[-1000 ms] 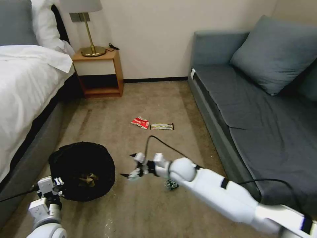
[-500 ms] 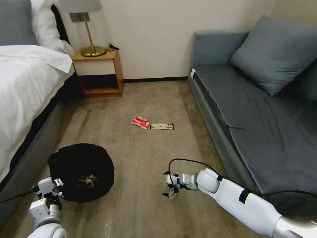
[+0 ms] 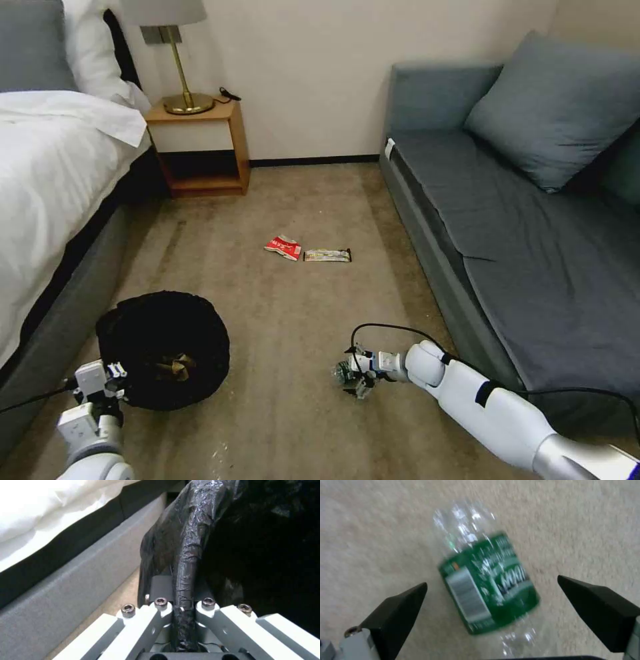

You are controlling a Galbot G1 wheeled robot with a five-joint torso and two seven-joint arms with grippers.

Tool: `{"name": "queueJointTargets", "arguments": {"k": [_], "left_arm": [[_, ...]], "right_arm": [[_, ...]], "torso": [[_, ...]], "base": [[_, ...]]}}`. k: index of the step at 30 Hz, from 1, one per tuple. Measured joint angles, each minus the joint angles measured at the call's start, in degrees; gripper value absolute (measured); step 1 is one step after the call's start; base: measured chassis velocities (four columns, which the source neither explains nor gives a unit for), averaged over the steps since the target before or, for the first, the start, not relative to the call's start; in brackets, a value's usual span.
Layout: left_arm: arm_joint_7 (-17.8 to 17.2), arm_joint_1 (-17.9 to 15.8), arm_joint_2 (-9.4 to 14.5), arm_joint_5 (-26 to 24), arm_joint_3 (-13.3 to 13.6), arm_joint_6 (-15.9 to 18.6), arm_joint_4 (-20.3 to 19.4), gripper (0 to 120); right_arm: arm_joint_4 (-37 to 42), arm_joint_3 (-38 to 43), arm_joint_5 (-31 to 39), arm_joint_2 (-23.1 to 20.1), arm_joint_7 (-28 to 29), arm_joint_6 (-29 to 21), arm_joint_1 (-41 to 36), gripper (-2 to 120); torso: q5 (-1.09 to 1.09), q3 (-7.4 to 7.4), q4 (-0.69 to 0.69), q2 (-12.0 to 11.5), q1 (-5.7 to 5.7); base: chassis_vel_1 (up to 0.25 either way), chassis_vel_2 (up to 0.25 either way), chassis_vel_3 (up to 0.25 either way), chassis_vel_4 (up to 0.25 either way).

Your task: Pick up the trash bin, then pick up the garbage on the floor and place it into the trash bin.

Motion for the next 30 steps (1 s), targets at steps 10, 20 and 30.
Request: {"name": "queueJointTargets", "arguments": {"k": [10,20,30], "left_arm": [[0.0,-0.4,-0.1,0.0,0.2,0.2,-0.5,4],[0.1,-0.2,0.1,-0.2,0.0,-0.3,0.6,4],[0.1,0.2,0.2,-0.4,0.0,-1.1,0.8,4]], "right_arm": [[-7.0,1.9,-1.8,2.9,-2.4,2.0,1.8,76],[-6.7,2.1,-1.8,3.5,-3.2,2.4,1.0,41],[3.3,4.5,3.6,2.3,-3.2,1.0,-2.1,30]], "torso": [[0.0,0.0,0.0,0.0,0.0],[0.0,-0.01,0.0,0.0,0.0],[0.01,0.01,0.0,0.0,0.0]], "base": [[0.0,0.0,0.0,0.0],[0.0,0.0,0.0,0.0],[0.0,0.0,0.0,0.0]]}}
